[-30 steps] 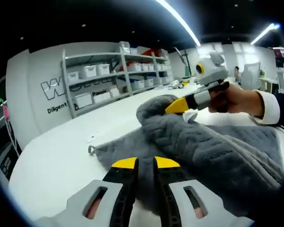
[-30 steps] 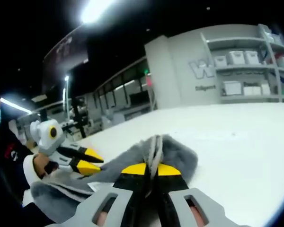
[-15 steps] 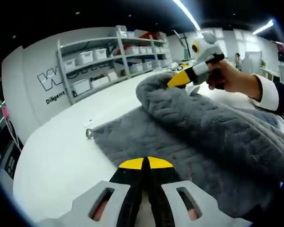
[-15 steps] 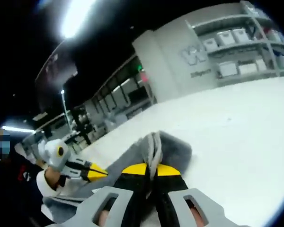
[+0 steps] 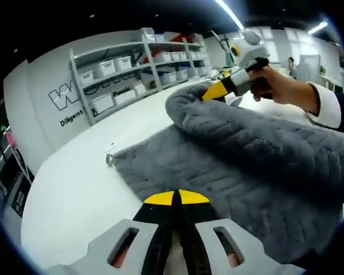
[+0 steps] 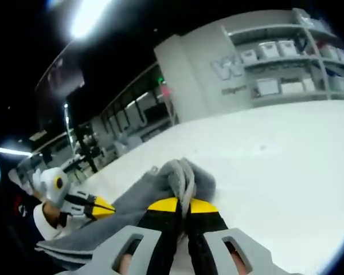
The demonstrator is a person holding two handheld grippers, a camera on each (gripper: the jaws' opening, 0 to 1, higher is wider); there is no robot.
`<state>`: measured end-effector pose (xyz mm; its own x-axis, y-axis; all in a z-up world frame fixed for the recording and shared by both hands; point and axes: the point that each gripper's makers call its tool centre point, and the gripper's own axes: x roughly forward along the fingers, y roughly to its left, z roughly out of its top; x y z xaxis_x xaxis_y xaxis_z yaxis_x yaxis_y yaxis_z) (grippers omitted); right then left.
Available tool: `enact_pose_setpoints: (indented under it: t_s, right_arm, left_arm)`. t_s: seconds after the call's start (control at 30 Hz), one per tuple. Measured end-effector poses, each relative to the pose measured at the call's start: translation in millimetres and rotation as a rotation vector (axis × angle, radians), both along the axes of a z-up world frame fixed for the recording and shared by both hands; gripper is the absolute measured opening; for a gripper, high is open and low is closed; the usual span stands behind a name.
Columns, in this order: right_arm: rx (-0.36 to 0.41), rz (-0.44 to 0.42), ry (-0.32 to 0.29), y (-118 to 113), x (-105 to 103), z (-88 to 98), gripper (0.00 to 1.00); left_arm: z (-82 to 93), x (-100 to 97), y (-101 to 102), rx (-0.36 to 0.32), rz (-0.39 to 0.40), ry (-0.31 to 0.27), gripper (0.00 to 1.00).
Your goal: Open the folded towel by lifting each exposed corner and separating the folded layers until the towel lies flat within the target outline without major curled edges
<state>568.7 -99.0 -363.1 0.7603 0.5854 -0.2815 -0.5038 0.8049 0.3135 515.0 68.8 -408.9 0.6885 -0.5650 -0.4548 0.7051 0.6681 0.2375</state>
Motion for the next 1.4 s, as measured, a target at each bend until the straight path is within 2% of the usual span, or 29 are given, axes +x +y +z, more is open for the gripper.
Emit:
enact_pose_setpoints:
  t_s: [0.2, 0.4, 0.7, 0.87, 1.17, 1.4]
  right_arm:
    - [-0.051, -0.017, -0.030, -4.8, 0.7, 1.9, 0.00]
    - [-0.138, -0.042, -0.080, -14.5, 5.7, 5.3, 0.00]
    - [-0.215, -0.063, -0.122, -23.3, 4.5, 6.8, 0.00]
    - [-0.245, -0.065, -0.132, -25.7, 4.7, 4.1, 0.00]
    - [-0.346, -0.073, -0.150, -30.4, 1.3, -6.2, 0.00]
    - [-0.408, -0.080, -0.162, -40.1, 7.9, -11.2, 0.00]
  left_arm:
    - [-0.9, -2.5, 0.3, -0.016, 0.012, 0.028, 0.01]
    - [-1.1, -5.0, 0.0, 0.016, 0.010, 0.004, 0.01]
    - [-0.7, -5.4, -1.6, 0.017, 0.009, -0.008, 0.01]
    - [-0.4, -5.8, -2.6, 0.032, 0.003, -0.028, 0.01]
    - [-0.4, -5.9, -3.4, 0.032, 0.002, -0.031, 0.01]
    - [-0.3, -6.7, -4.2, 0.051, -0.006, -0.050, 0.01]
